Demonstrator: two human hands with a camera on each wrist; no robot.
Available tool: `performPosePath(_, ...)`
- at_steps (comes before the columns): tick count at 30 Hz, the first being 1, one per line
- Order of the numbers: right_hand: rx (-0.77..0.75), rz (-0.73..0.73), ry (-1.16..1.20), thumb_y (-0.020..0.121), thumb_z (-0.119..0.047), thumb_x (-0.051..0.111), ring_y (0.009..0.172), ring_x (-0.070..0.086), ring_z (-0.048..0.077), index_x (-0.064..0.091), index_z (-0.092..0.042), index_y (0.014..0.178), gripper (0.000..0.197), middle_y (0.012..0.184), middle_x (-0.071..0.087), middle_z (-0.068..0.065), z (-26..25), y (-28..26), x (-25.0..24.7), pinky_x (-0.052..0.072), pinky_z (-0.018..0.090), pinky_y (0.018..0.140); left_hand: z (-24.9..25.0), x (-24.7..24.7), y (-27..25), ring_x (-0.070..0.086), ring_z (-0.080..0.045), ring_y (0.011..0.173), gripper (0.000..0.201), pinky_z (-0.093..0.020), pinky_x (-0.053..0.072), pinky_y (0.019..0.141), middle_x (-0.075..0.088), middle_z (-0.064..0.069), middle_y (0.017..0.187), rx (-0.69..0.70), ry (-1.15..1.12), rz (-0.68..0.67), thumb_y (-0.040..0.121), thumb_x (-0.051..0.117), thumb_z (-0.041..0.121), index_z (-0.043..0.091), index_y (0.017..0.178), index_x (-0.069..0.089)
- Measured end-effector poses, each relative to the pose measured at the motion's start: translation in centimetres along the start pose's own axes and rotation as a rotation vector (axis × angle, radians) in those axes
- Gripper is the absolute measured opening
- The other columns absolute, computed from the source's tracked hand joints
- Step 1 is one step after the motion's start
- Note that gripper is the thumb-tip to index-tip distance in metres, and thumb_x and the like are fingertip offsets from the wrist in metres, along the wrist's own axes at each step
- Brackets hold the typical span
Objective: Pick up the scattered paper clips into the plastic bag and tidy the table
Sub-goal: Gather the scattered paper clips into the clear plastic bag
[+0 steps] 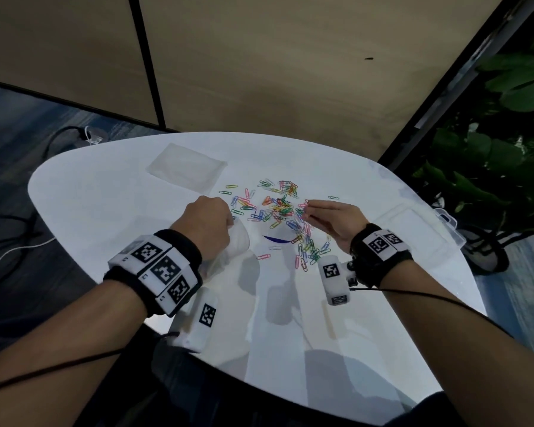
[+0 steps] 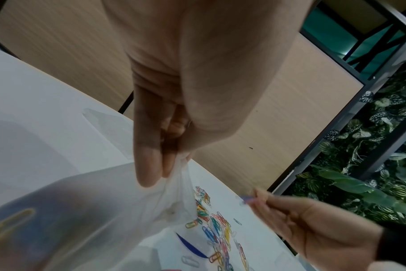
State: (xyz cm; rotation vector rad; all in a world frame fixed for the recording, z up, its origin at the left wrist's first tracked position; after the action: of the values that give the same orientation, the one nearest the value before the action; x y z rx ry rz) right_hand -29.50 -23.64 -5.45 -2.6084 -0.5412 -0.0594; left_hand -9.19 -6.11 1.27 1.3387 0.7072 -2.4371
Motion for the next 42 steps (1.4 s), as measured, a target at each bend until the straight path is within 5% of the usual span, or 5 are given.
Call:
performPosePath(6, 0.145, -0.358, 0.124, 0.087, 0.009, 0.062, 0.089, 0.072, 0.025, 0.062, 0.012, 0.116, 0.029, 0.103, 0.071, 0.02, 0.3, -4.8, 9.2, 0.059, 0.024, 0.082, 0.8, 0.0, 0.1, 0.067, -0.031, 0.093, 0.027, -0.035, 0.056, 0.087, 0.071, -0.012, 0.102, -0.002, -0.041, 0.027, 0.087, 0.055, 0.006, 0.014, 0.103, 0.076)
performPosePath(24, -0.247, -0.45, -0.912, 0.091, 0.0, 0.051, 0.081, 0.068, 0.02, 0.074, -0.009, 0.101, 0.027, 0.087, 0.071, 0.005, 0.8, -6.1, 14.2, 0.055, 0.027, 0.076, 1.0, 0.1, -0.1, 0.068, -0.029, 0.089, 0.028, -0.036, 0.057, 0.086, 0.073, -0.009, 0.091, 0.013, -0.086, 0.049, 0.089, 0.055, 0.008, 0.02, 0.1, 0.078)
performPosePath(28, -0.062, -0.221, -0.672, 0.085, 0.003, 0.064, 0.075, 0.069, 0.024, 0.072, -0.002, 0.103, 0.02, 0.093, 0.071, 0.014, -0.5, -2.9, 7.8, 0.062, 0.036, 0.07, 0.2, -0.2, -0.3, 0.069, -0.031, 0.09, 0.03, -0.038, 0.057, 0.089, 0.072, -0.011, 0.102, -0.002, -0.116, 0.053, 0.091, 0.054, 0.006, 0.016, 0.11, 0.074)
performPosePath(33, 0.216, -0.02, -1.396, 0.062, -0.029, 0.091, 0.092, 0.067, 0.028, 0.034, -0.023, 0.147, 0.102, 0.141, 0.042, 0.013, 4.8, 0.8, -2.6, 0.06, 0.039, 0.078, -0.4, -0.7, -0.5, 0.069, -0.032, 0.095, 0.028, -0.039, 0.056, 0.091, 0.071, -0.012, 0.11, 0.001, -0.113, 0.05, 0.09, 0.056, 0.007, 0.015, 0.111, 0.073)
performPosePath(42, -0.235, -0.042, -1.515, 0.086, -0.028, 0.069, 0.129, 0.043, 0.035, 0.039, -0.028, 0.147, 0.068, 0.15, 0.03, 0.011, 5.3, 3.5, 1.9, 0.039, 0.038, 0.107, -0.7, -0.6, -0.2, 0.066, -0.031, 0.099, 0.03, -0.037, 0.056, 0.089, 0.067, -0.011, 0.117, 0.003, -0.062, 0.052, 0.09, 0.055, 0.008, 0.018, 0.112, 0.072)
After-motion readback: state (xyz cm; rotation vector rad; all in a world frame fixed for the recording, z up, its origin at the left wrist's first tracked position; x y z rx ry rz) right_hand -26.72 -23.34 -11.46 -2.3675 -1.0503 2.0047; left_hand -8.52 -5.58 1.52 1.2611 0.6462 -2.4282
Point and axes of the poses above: each hand's wrist, its own y-axis towards the middle knuckle, its own x-axis out of the palm, z = x × y, the point moved 9 cm from there along y, towards the middle knuckle
